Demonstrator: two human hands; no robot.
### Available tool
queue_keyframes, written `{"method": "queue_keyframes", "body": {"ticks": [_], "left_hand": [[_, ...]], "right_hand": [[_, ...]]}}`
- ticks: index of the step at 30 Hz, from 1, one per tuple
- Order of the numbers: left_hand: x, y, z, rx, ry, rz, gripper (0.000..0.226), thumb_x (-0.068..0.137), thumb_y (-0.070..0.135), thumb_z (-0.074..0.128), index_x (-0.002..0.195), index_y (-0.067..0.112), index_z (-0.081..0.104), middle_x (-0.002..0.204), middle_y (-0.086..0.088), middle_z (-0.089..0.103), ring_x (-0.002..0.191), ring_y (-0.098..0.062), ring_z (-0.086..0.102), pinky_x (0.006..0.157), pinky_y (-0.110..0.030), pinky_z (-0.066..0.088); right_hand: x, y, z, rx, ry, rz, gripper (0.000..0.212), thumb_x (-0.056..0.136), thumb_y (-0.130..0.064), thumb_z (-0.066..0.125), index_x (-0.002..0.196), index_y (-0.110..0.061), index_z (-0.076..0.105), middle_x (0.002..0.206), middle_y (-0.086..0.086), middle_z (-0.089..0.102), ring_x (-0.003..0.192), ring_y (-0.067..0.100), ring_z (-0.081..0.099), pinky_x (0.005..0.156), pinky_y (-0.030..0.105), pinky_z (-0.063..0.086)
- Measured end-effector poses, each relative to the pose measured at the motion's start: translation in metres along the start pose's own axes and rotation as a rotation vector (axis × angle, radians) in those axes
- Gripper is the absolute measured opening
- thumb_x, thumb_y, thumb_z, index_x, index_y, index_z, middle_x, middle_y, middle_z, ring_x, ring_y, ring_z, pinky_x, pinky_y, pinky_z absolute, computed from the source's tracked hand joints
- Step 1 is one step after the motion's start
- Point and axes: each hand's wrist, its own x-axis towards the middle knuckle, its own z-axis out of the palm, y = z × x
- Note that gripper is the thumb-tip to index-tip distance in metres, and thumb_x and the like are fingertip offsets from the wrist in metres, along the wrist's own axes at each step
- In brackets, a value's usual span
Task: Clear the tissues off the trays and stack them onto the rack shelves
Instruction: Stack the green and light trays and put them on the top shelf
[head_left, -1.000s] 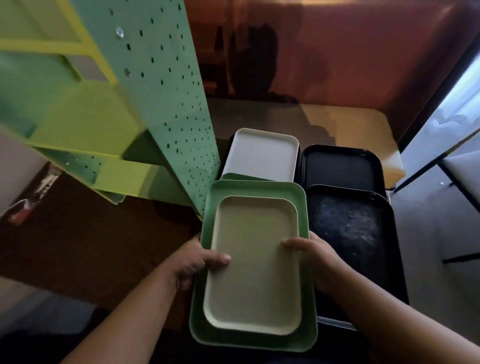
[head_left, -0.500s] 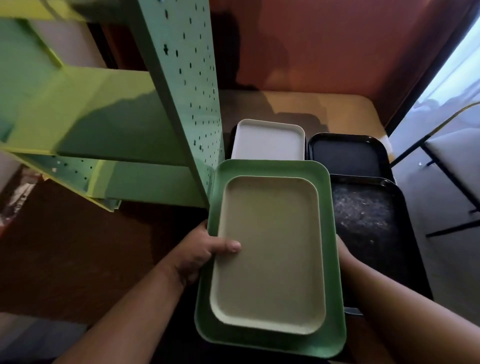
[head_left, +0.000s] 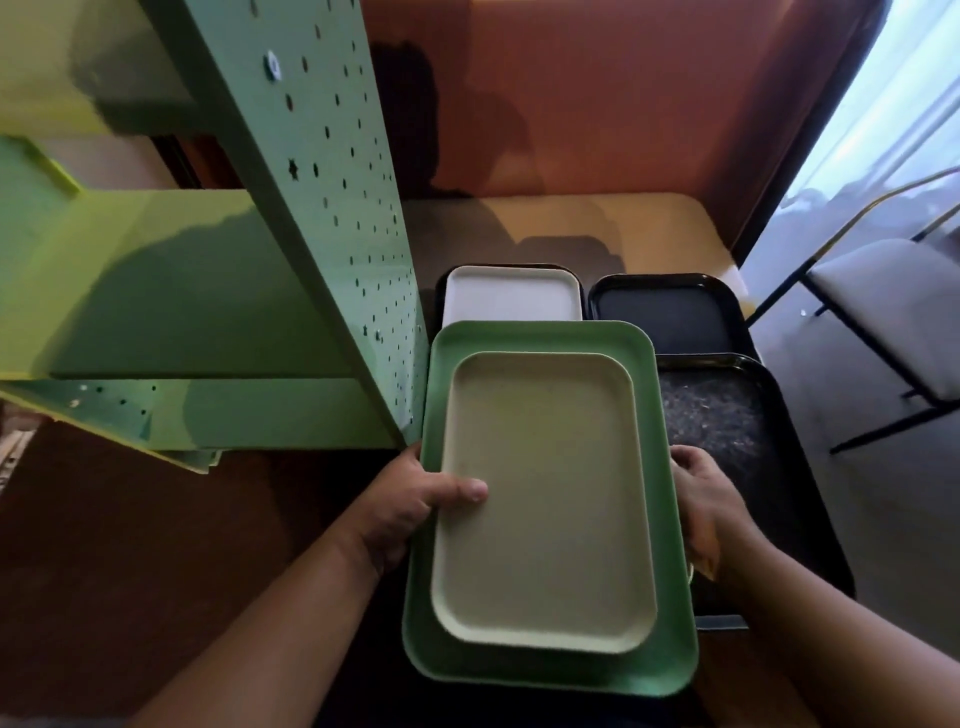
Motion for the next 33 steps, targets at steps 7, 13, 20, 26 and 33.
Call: {"method": "queue_keyframes", "body": {"ticks": [7, 13, 20, 26, 33], "left_hand": [[0.017, 0.020, 0.029, 0.046, -0.020, -0.006, 0.050, 0.073, -0.006, 0.079, 0.118, 0.005, 0.059, 0.104, -0.021, 0.075, 0.081, -0.031, 0.076, 0.061, -0.035, 0.063], [0.028, 0.020, 0.063, 0.066, 0.028, 0.057, 0.057, 0.072, -0.004, 0.080, 0.123, 0.005, 0.057, 0.104, -0.019, 0.075, 0.083, -0.032, 0.076, 0.063, -0.038, 0.062], [0.038, 0.019, 0.106, 0.043, 0.023, 0.113, 0.065, 0.062, 0.004, 0.082, 0.122, 0.010, 0.059, 0.105, -0.017, 0.075, 0.081, -0.029, 0.077, 0.064, -0.037, 0.062], [0.062, 0.016, 0.150, 0.068, 0.097, 0.098, 0.045, 0.088, 0.014, 0.072, 0.129, 0.007, 0.058, 0.104, -0.014, 0.075, 0.080, -0.025, 0.075, 0.058, -0.029, 0.060], [0.089, 0.013, 0.179, 0.255, 0.219, 0.096, 0.048, 0.096, 0.030, 0.063, 0.141, 0.020, 0.050, 0.115, -0.005, 0.068, 0.094, -0.019, 0.069, 0.064, -0.026, 0.055]], "right_hand": [[-0.017, 0.001, -0.030, 0.369, -0.023, -0.049, 0.028, 0.108, -0.014, 0.044, 0.123, -0.009, 0.067, 0.107, 0.024, 0.074, 0.081, 0.029, 0.074, 0.064, 0.039, 0.065], [-0.013, 0.001, -0.055, 0.454, 0.029, -0.075, 0.031, 0.107, -0.018, 0.049, 0.133, -0.012, 0.064, 0.115, 0.023, 0.074, 0.093, 0.033, 0.075, 0.075, 0.044, 0.065], [-0.014, -0.015, -0.089, 0.528, -0.071, -0.010, 0.031, 0.106, -0.029, 0.049, 0.110, -0.009, 0.073, 0.087, 0.016, 0.079, 0.064, 0.024, 0.076, 0.054, 0.037, 0.064], [-0.005, -0.027, -0.120, 0.433, -0.263, 0.108, 0.061, 0.084, -0.058, 0.060, 0.104, -0.004, 0.080, 0.104, 0.024, 0.077, 0.081, 0.034, 0.076, 0.078, 0.045, 0.062], [0.022, -0.028, -0.142, 0.058, -0.159, 0.040, 0.044, 0.101, -0.048, 0.054, 0.115, -0.009, 0.069, 0.089, 0.009, 0.080, 0.081, 0.023, 0.078, 0.073, 0.035, 0.062]]}}
